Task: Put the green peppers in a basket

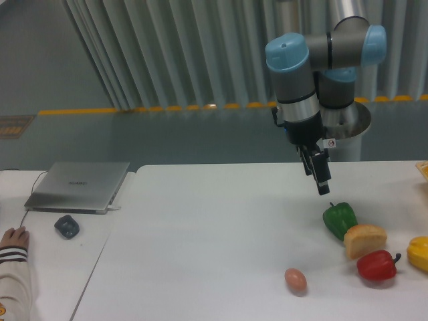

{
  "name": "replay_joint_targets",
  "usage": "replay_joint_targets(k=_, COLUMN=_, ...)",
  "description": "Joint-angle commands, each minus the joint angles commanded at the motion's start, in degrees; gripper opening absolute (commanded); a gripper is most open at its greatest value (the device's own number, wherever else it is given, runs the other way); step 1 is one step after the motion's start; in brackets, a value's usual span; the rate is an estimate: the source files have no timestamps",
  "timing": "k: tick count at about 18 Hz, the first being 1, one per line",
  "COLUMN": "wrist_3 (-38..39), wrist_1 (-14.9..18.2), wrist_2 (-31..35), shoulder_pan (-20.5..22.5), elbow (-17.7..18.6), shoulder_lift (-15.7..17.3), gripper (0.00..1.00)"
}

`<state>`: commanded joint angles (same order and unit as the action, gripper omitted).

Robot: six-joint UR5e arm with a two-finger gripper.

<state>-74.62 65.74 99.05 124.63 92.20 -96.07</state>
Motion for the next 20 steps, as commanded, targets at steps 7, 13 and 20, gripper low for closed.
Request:
replay_joint_targets(k=7, wrist_3=1.1, wrist_1=0.0, wrist_2=-0.3, shoulder_pan=0.0, elbow=0.0, shoulder_lift=0.0, gripper=1.00)
replay_joint_targets(k=13, wrist_3=1.1, wrist_1=0.0, wrist_2=-0.3, shoulder_pan=0.0, elbow=0.1, shoulder_lift=0.0, gripper=1.00)
replay_joint_targets(k=20, wrist_3=1.1, wrist_1=0.1, wrist_2=-0.2, shoulder_pan=-0.1, elbow=0.3, shoulder_lift=0.0, gripper=1.00)
